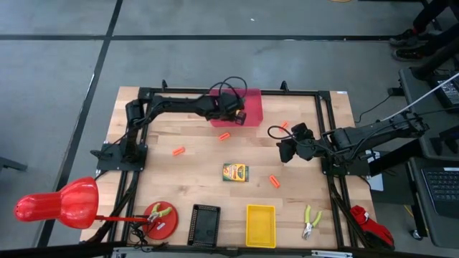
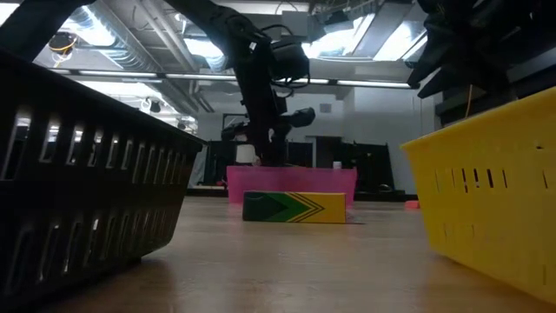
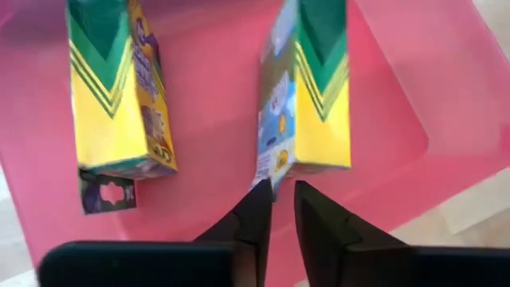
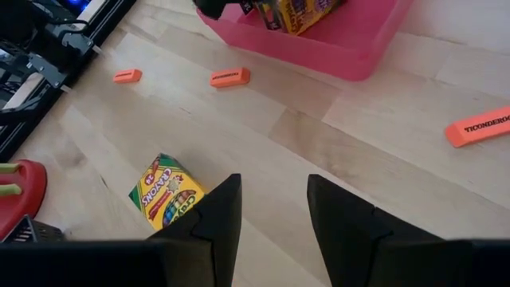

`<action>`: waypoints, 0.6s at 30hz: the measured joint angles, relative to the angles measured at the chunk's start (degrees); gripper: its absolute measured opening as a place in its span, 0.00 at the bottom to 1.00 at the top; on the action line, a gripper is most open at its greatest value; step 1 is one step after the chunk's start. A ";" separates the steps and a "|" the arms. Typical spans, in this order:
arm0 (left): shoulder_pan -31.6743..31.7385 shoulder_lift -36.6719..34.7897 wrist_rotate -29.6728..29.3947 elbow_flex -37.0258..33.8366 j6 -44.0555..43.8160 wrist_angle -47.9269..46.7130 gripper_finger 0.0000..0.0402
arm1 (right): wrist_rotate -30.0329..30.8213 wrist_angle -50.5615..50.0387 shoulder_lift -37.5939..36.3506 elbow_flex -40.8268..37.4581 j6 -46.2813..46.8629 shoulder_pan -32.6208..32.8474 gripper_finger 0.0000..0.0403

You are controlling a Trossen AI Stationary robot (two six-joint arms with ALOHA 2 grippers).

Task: Pick & Place School Supplies
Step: Put the yellow crayon box into the red bin

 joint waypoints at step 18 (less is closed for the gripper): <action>0.50 -5.69 2.88 0.09 6.90 9.57 0.35 | 3.23 0.65 0.02 0.00 0.01 1.88 0.37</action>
